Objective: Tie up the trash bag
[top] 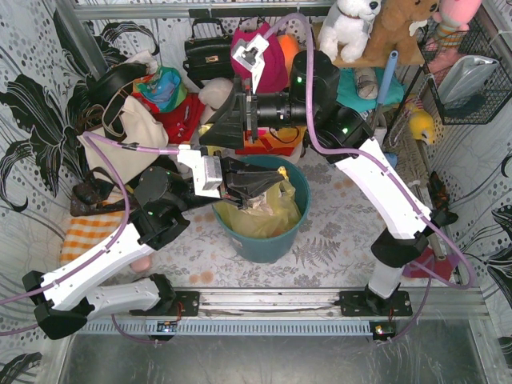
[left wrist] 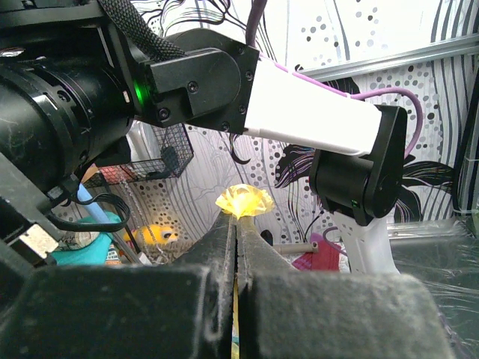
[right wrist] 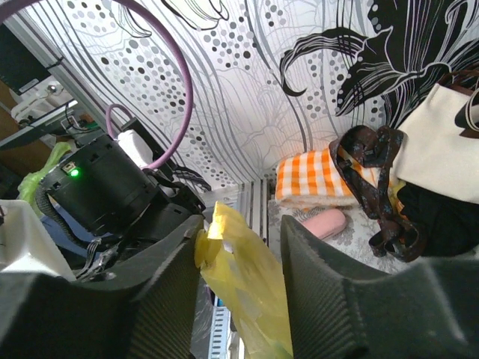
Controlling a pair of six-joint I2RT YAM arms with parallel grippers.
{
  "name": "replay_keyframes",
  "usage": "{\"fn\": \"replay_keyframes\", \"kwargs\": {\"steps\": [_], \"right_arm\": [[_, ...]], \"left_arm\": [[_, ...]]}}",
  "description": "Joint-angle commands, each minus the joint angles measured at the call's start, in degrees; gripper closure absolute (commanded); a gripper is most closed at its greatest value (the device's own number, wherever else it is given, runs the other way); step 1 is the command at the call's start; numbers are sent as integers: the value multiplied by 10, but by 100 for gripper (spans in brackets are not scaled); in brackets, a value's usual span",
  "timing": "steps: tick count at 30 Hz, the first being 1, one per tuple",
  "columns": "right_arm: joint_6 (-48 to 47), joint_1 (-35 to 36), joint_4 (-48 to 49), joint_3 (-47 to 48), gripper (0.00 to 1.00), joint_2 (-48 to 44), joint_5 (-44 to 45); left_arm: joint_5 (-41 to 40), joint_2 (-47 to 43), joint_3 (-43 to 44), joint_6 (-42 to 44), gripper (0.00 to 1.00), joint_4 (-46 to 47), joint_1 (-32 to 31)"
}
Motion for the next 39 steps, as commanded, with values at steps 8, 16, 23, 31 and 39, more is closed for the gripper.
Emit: {"fn": "replay_keyframes", "kwargs": {"steps": [8,16,23,31,39], "right_arm": [[-17,5,3,-2,56,-20,23],[-22,5,14,-40,56,-46,24],[-15,5,32,-66,53,-58,24],[-13,5,34,-61,52,-58,23],[-9,5,38,-60,81,-56,28]], "left_arm": [[-4,-3,2,-9,100,30,-1],[-7,-4,2,-9,100,32,-1],[-9,-1,2,-10,100,33,-1],[-8,-1,2,-10,100,33,-1],[-8,-2,1,-10,100,34,-1]]}}
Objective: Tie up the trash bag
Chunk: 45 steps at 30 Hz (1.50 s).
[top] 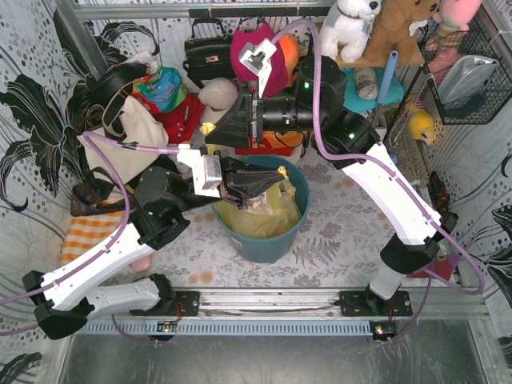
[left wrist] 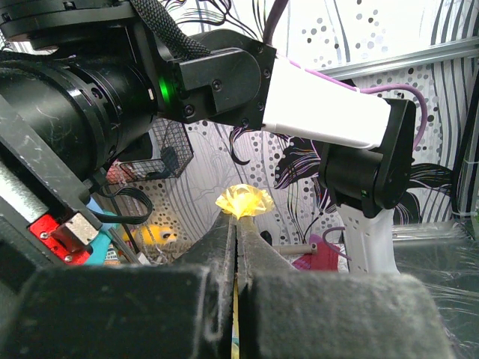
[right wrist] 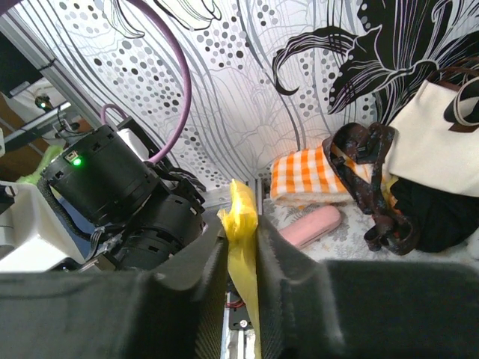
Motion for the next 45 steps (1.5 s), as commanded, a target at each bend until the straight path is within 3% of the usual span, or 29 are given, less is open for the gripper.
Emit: {"fn": "replay_keyframes", "kwargs": {"steps": [1,3,10,20,30,40,45], "right_arm": [[-5,3,31,0,88,-16,8],[-4,4,36,-6,100,-17,26],[10,4,28,-46,100,-66,169],[50,4,87,-203,100,-170,322],[63,4,122,-301,100,-233,377],[81,4,144,-356,100,-270,437],[80,4,148,-368,100,-278,434]], "left_arm": [[-7,-3,0,-4,100,32,-1],[-7,-3,0,-5,100,33,-1],[-67,9,12,11,100,50,0],[-184,0,-13,29,100,107,0],[-235,-21,-47,29,100,139,-1],[-152,-35,-56,30,100,153,-1],[-194,-22,-41,38,100,163,-1]]}}
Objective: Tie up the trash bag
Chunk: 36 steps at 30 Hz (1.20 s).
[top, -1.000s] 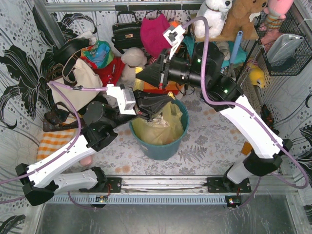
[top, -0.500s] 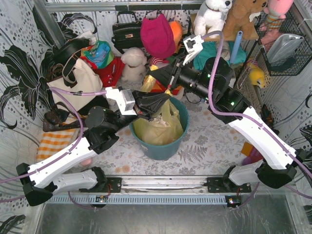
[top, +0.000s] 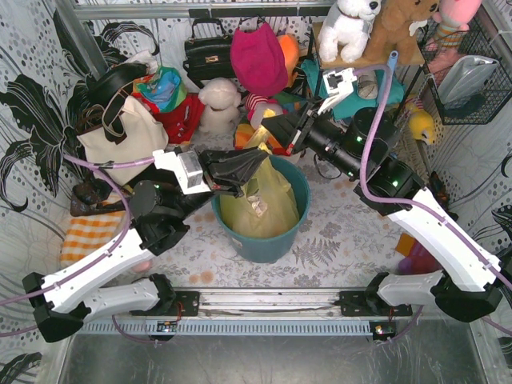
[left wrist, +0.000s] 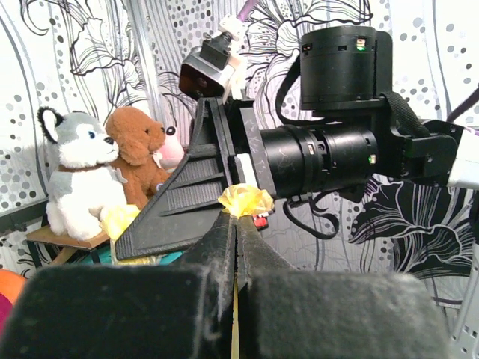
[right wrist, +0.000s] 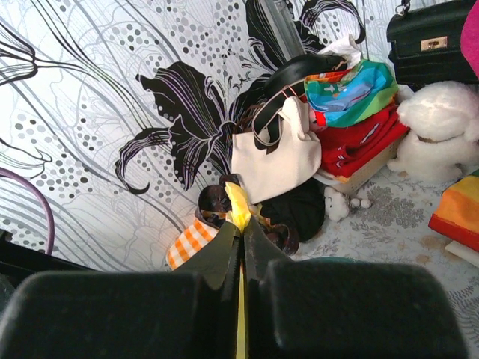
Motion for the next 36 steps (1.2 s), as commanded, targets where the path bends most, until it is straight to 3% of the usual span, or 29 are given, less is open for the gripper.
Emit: {"fn": "replay_keyframes", "kwargs": {"steps": [1,12,22,31,36], "right_arm": [[9,3,35,-19,100,-19,7],[8,3,118,-119,100,-83,-50],[-7,3,235,-226,100,-143,-107],[-26,3,220,-224,100,-124,-201],[-8,3,149,-179,100,-96,-250]], "left_arm": [[-37,11,27,18,100,40,2],[-139,25,28,28,100,54,2],[-161,19,22,25,100,56,2],[-147,24,33,23,100,28,2],[-149,29,43,23,100,1,2]]}}
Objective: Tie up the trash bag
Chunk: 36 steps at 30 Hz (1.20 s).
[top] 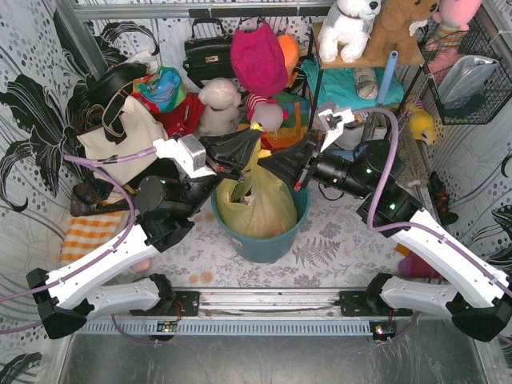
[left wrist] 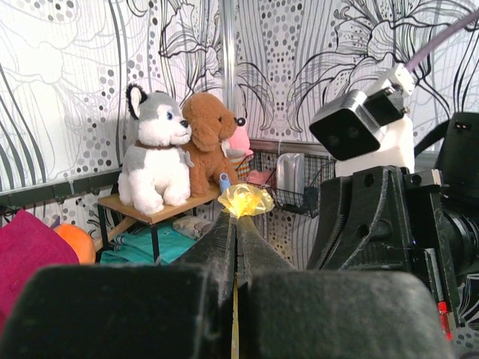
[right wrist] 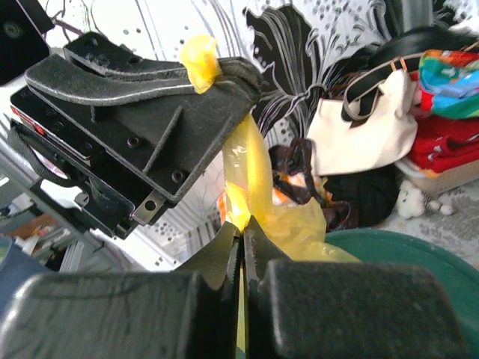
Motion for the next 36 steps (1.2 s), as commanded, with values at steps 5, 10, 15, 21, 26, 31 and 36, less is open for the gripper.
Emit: {"fn": "replay_keyframes", "kwargs": {"steps": [5,10,15,21,26,31,36], "right_arm": [[19,3,-77,52,100,24,-68],[3,2,-87,43,100,2,-29],[-6,3,-88,62,100,7,-46],[36,3,-121,94,100,40,-85],[86,5,-147,78,100,42,-51],[122,19,-149,58,100,44,-22],[153,27,-160,42,100,38,26]], "left_arm": [[-6,1,23,5,100,-11,2],[-9,2,18,3,100,-5,2],[-27,3,21,2,100,-13,2],[-27,6,23,0,100,-21,2],[-22,10,24,0,100,-23,2],[-19,16,27,0,100,-29,2],[-19,15,27,0,100,-32,2]]}}
